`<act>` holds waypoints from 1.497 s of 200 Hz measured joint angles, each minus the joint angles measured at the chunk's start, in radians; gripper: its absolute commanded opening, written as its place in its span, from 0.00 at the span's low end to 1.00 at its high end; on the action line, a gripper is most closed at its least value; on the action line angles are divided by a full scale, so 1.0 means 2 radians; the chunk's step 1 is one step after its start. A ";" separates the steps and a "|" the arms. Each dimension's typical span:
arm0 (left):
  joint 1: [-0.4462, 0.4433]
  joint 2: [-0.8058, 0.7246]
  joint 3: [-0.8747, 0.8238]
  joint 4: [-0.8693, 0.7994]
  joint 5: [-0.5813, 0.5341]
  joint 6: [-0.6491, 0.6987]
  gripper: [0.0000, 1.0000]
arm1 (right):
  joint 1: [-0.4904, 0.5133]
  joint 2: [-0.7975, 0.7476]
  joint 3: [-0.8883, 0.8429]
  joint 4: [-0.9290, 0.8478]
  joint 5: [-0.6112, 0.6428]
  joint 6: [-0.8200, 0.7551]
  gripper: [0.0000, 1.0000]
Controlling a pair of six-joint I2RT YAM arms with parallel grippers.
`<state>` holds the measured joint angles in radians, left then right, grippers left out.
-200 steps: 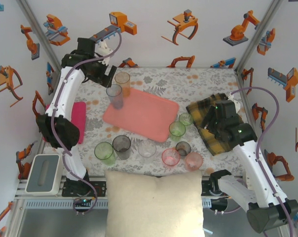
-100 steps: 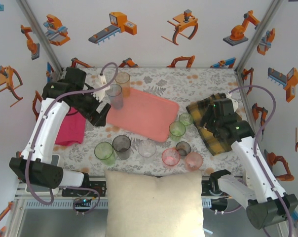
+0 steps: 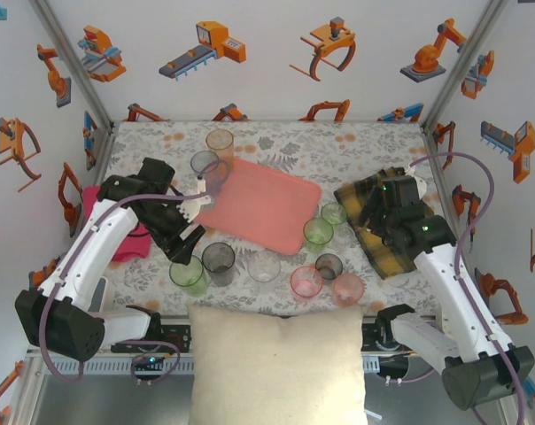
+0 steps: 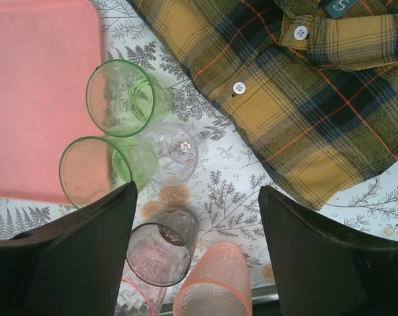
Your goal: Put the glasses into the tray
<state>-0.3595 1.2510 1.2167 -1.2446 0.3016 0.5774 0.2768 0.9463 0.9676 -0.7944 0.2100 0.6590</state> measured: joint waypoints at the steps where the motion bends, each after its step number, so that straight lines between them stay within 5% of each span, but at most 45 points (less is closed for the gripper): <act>1: 0.000 0.000 -0.001 0.000 -0.001 0.000 0.70 | 0.000 0.000 0.000 0.000 0.000 0.000 0.68; 299: -0.018 -0.029 -0.090 0.084 -0.069 -0.008 0.34 | 0.000 0.010 0.000 0.013 -0.005 0.000 0.68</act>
<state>-0.3954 1.1923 1.0359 -1.0767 0.1642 0.5617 0.2768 0.9653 0.9676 -0.7689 0.1993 0.6586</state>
